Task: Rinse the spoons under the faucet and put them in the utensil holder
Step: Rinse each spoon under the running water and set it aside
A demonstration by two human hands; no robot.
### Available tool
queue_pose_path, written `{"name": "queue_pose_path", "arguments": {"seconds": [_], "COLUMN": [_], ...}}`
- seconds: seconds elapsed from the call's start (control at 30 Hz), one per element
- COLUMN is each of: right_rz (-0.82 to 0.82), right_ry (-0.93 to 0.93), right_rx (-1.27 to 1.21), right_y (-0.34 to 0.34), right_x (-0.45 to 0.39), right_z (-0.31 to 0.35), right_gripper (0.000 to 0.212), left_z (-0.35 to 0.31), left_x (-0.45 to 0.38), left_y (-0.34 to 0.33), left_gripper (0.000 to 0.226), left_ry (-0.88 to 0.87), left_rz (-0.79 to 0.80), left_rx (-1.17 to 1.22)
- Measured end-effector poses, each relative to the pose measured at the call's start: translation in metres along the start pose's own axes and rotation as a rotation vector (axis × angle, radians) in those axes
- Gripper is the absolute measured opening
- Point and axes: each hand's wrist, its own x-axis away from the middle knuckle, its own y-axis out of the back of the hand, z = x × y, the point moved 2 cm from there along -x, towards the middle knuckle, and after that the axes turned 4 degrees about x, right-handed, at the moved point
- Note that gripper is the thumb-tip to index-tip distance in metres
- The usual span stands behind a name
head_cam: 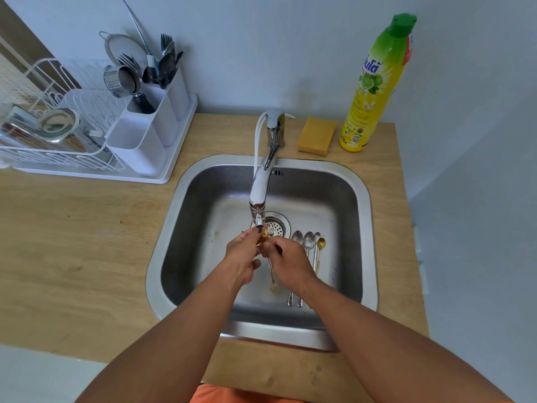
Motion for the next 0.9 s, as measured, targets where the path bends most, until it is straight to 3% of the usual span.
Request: {"name": "queue_pose_path", "arguments": {"seconds": [0.17,0.37,0.5,0.7,0.9], "right_rz": [0.023,0.179,0.312,0.299,0.212], "right_ry": [-0.032,-0.184,-0.275,-0.226,-0.086], "right_rx": [-0.136,-0.362,-0.552,-0.35,-0.143], "right_y": [0.008,0.018,0.021,0.02,0.014], "right_x": [-0.002,-0.005,-0.006,-0.005,-0.006], "right_z": [-0.003,-0.002,0.001,0.0,0.006], "right_gripper": [0.023,0.025,0.024,0.023,0.027], "left_z": [-0.001,-0.008,-0.015,-0.022,-0.021], "left_x": [-0.002,-0.004,-0.007,-0.006,-0.005], "left_y": [0.004,0.013,0.017,0.021,0.02], "left_gripper": [0.022,0.025,0.028,0.017,0.013], "left_ry": [-0.049,-0.047,-0.102,-0.2,-0.302], "left_rz": [0.066,0.344,0.45,0.281,0.125], "left_rx": [-0.082,-0.039,-0.14,-0.374,-0.384]}}
